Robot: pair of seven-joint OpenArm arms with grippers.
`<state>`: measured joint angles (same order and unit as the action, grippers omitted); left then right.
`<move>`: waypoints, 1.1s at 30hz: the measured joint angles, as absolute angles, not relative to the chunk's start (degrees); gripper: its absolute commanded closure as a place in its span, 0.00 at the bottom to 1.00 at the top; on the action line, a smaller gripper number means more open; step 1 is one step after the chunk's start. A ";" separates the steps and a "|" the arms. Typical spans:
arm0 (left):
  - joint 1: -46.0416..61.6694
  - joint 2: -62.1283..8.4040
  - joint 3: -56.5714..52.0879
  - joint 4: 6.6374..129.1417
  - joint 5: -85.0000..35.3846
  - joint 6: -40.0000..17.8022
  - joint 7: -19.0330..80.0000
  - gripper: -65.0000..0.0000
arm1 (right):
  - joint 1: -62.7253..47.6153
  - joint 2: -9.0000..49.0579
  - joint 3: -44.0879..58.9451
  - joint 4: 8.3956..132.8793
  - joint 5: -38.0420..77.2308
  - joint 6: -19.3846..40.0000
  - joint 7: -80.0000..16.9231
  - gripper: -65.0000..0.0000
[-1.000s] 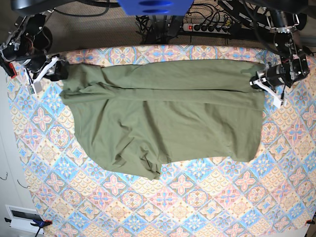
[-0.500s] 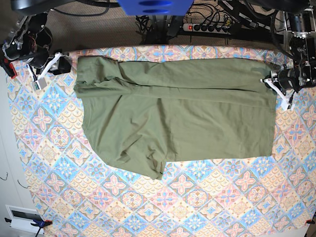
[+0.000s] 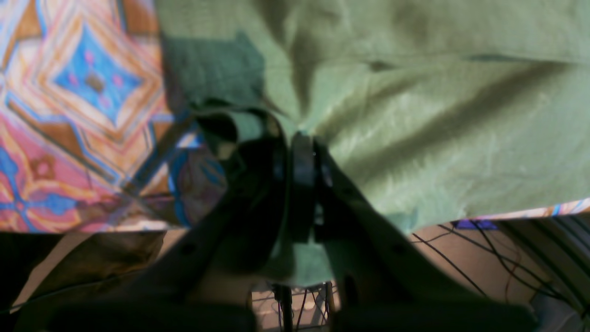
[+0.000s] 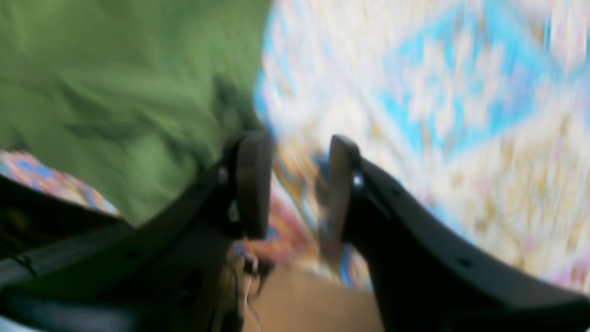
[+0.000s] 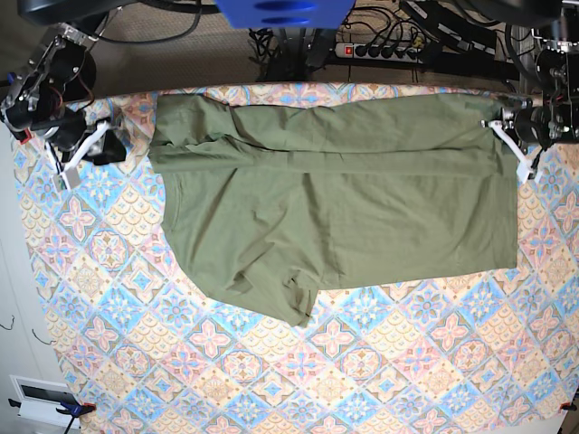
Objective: Layout the t-shirt on the table in an organized manner, then fold the t-shirt properly
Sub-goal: 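Pull the shirt edge taut with both grippers to smooth it flat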
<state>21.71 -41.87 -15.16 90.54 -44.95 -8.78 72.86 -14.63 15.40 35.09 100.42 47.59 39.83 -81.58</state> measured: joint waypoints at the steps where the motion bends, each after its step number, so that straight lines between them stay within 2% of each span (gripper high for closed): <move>1: 21.65 -41.74 -15.16 90.54 -45.01 -8.78 72.82 0.97 | -14.59 15.42 35.09 100.40 46.85 39.83 -81.56 0.68; 8: 21.39 -41.78 -15.20 90.54 -44.99 -8.56 72.82 0.97 | -14.28 15.33 31.18 100.55 46.89 39.86 -81.01 0.68; 12: 20.45 -41.56 -16.60 90.54 -45.01 -8.58 73.06 0.95 | -10.63 15.75 28.82 100.53 46.11 39.83 -81.41 0.68; 18: 19.40 -41.60 -17.06 90.54 -45.17 -8.40 73.01 0.73 | -7.94 15.55 27.62 100.92 43.68 39.86 -80.49 0.68; 22: 19.66 -40.25 -17.21 90.54 -45.04 -8.45 73.06 0.66 | -8.73 15.59 27.64 100.73 43.48 39.86 -81.19 0.68; 30: 19.51 -39.81 -17.85 90.54 -45.45 -8.60 73.12 0.53 | -8.10 15.46 21.08 104.27 43.86 39.86 -80.64 0.68; 33: 19.57 -39.38 -22.06 90.56 -50.50 -8.60 73.03 0.45 | -7.53 15.53 21.26 104.01 43.44 39.86 -81.54 0.68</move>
<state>19.57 -39.38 -22.06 90.56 -50.50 -8.60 73.03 -7.53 15.53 21.26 104.01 43.44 39.86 -81.54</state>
